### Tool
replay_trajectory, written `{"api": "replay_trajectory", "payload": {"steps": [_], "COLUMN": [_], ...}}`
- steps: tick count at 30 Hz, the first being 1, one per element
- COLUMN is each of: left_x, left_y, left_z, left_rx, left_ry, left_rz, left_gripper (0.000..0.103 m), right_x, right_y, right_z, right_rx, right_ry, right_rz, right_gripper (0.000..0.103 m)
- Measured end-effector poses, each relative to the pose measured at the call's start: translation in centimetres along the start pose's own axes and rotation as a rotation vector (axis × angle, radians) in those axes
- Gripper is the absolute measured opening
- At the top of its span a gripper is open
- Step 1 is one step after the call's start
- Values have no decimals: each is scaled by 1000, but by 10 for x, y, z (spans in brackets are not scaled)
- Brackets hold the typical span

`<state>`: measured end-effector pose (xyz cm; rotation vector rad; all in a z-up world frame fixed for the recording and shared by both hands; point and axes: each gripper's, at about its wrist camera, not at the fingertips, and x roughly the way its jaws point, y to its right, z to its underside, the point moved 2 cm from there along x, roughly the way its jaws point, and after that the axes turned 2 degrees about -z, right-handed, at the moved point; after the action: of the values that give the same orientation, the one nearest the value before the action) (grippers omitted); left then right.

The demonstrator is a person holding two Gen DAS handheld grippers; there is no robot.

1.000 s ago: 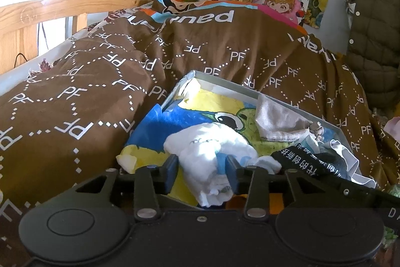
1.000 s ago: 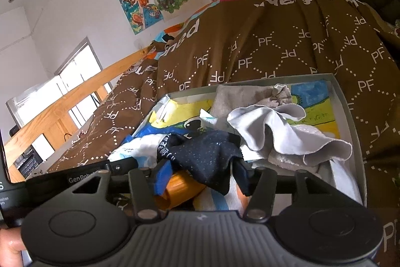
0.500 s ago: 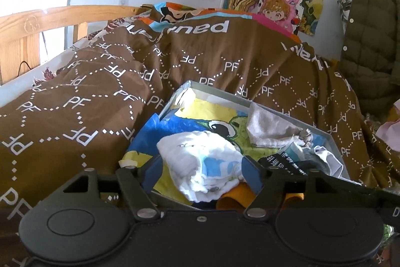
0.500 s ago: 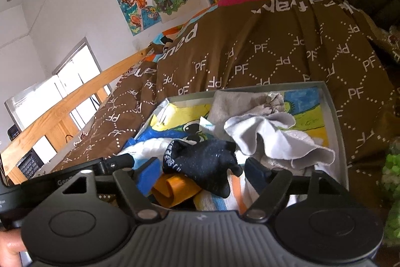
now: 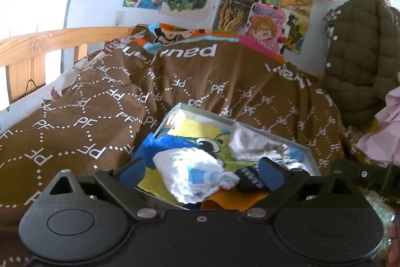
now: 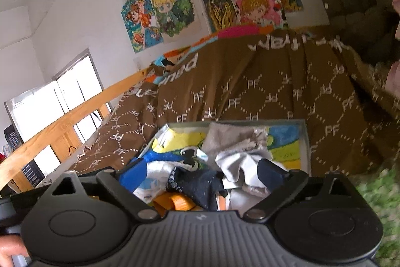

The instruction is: Organize soft objects

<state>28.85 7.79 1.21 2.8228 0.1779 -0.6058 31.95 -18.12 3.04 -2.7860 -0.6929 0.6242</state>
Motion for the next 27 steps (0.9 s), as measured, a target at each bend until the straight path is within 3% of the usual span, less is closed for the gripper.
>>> {"api": "replay_trajectory", "payload": {"steps": [10,27], "left_x": [-44,-102], "left_y": [16,14], "left_z": [-7,-7], "left_rx": [10,22], "left_ry": [70,146], "left_rz": [36,5], "left_gripper": [102,102], "right_x": [-41,-75], "right_y": [-25,-38], "right_z": [-11,-10], "right_rx": [-90,-95], "right_ry": [45,78], "right_rz": [-2,-6], "right_gripper": [103,103]}}
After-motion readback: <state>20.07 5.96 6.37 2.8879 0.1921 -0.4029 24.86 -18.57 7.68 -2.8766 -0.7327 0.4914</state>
